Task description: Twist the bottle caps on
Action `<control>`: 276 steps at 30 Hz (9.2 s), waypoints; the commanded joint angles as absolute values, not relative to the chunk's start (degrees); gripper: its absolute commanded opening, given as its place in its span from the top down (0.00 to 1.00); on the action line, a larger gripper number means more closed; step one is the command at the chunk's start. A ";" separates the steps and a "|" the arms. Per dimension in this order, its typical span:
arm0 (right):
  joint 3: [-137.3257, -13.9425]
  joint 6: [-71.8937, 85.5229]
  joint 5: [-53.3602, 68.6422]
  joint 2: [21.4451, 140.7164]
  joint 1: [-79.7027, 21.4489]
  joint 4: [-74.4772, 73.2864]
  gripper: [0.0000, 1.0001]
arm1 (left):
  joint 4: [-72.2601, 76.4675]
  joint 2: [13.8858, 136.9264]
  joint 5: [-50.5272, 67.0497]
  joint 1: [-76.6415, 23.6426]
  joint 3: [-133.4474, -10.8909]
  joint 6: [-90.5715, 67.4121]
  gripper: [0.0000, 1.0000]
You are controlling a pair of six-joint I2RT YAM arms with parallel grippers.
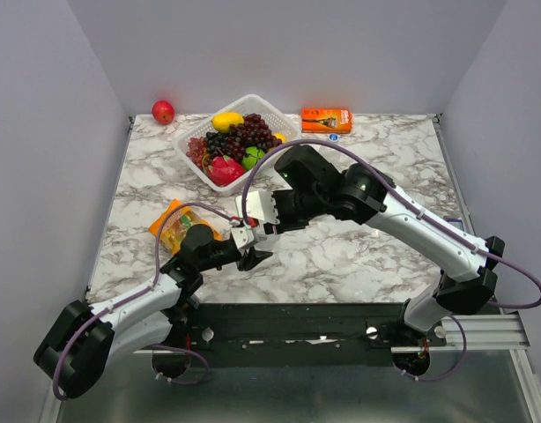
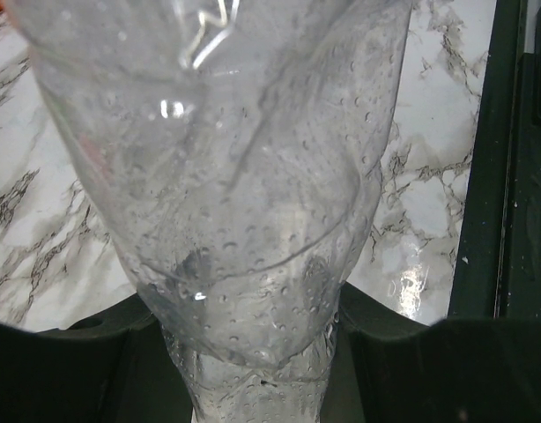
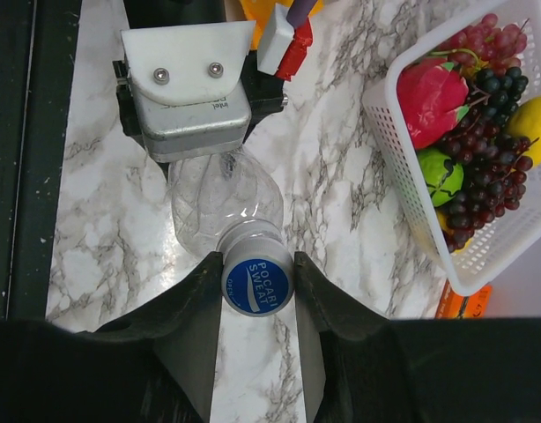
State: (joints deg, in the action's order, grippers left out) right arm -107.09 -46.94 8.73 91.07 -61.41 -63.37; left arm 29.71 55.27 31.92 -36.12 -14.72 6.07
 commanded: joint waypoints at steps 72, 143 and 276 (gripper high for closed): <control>-117.33 -25.21 18.63 96.77 -54.05 -69.95 0.29 | 30.15 57.04 16.87 -38.14 -17.22 7.21 1.00; -101.24 -67.17 26.19 87.53 -55.72 -71.02 0.65 | 18.44 57.48 37.10 -38.14 -23.91 22.68 1.00; -98.44 -61.43 33.22 82.35 -48.86 -61.52 0.34 | -4.13 54.58 25.75 -39.81 -35.86 27.95 1.00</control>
State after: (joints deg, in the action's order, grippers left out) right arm -99.24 -55.94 35.07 81.45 -47.59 -63.24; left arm -3.18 55.40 21.96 -39.83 -33.45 29.17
